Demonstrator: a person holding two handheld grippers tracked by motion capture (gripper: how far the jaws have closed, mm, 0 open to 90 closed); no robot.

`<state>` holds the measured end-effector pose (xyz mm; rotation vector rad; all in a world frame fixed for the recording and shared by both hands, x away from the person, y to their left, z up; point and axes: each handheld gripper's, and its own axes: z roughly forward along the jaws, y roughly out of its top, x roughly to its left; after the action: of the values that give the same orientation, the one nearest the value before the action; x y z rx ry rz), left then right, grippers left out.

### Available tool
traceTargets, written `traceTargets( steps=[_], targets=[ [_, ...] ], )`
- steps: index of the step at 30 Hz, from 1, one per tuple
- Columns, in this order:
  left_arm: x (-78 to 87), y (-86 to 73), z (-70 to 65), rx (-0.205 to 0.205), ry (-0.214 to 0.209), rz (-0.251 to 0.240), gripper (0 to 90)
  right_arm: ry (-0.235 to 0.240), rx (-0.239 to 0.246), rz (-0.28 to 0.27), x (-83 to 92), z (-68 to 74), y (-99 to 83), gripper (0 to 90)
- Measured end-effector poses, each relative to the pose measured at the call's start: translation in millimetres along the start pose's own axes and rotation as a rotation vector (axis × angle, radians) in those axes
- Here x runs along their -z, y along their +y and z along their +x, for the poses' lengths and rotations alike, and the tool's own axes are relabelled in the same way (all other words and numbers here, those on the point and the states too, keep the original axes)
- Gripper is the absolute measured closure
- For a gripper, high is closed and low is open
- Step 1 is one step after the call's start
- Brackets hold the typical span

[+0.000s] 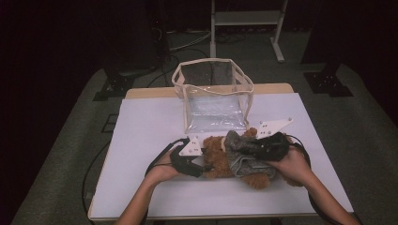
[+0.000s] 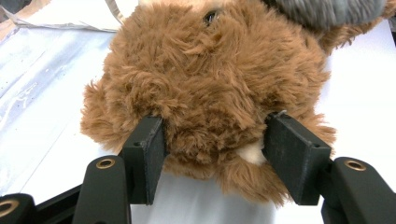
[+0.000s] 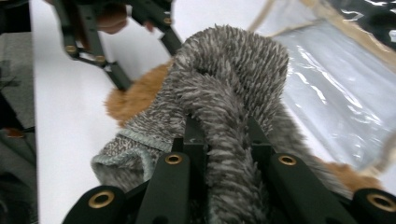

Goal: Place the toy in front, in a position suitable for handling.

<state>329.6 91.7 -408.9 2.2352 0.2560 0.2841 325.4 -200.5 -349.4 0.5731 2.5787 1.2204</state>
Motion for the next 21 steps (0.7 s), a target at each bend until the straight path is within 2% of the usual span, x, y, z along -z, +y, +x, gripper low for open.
traceTargets(
  steps=[4,7,12,16,21],
  targets=[
    [0.4,-0.3,0.5,0.002,-0.006,-0.001,39.5,-0.016,-0.036,-0.005,4.3,-11.4,-3.5,75.8],
    [1.7,-0.2,0.2,0.004,-0.011,-0.007,39.1,0.003,-0.056,-0.010,3.9,-13.9,-7.2,75.8],
    [6.5,1.4,2.2,0.035,-0.009,-0.059,36.2,0.035,-0.045,0.001,0.7,-2.0,-11.9,75.7],
    [3.7,1.3,1.5,0.056,-0.009,-0.058,32.3,0.081,-0.045,0.007,1.8,9.2,-16.5,75.7],
    [-3.1,-0.4,-4.8,0.051,-0.030,-0.066,34.2,0.096,-0.037,-0.011,6.0,13.6,-9.1,75.7]
  ],
)
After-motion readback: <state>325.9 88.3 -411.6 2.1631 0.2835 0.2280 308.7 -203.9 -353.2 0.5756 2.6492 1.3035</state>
